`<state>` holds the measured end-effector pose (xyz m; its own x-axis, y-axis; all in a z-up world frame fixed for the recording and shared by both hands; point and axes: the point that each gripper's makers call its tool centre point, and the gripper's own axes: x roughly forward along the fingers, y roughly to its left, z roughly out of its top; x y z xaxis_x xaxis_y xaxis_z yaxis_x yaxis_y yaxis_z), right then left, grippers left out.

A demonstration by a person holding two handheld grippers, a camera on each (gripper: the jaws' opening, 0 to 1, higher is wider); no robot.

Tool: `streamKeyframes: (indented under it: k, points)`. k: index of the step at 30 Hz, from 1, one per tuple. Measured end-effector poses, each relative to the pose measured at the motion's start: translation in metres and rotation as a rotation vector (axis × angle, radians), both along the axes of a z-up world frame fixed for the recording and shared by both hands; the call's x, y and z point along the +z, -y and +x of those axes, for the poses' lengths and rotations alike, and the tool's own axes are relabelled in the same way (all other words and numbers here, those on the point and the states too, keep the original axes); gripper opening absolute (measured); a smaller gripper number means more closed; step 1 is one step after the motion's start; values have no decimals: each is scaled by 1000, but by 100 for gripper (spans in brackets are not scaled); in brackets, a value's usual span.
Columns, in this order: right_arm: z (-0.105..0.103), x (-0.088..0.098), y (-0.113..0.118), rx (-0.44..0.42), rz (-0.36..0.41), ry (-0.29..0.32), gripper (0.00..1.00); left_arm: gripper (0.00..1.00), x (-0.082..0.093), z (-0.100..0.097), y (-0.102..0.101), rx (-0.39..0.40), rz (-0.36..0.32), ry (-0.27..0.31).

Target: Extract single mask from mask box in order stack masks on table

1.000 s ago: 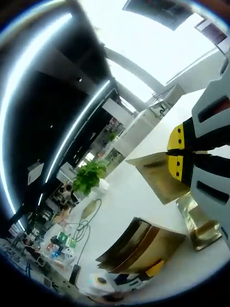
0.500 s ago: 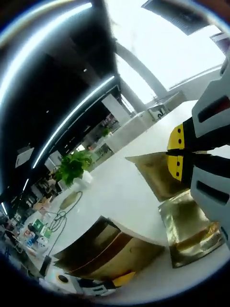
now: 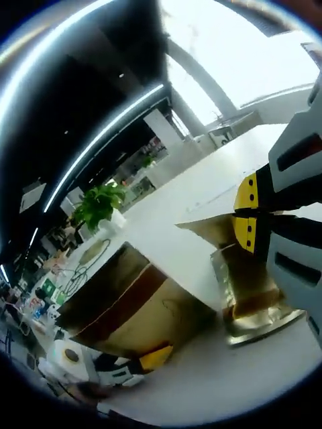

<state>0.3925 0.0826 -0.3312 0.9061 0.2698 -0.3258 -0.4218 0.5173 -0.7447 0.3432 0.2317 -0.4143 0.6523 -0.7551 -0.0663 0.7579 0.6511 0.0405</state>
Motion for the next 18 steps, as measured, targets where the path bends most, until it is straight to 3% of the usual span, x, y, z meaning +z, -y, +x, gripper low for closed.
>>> streamKeyframes:
  k: [10,18]
  points:
    - [-36,-36,-16,85,-34,-72,0,20,0,-1,1,0,1,1]
    - [-47,-48,-18,83,-9,-99,0,20,0,-1,1,-1,1,1]
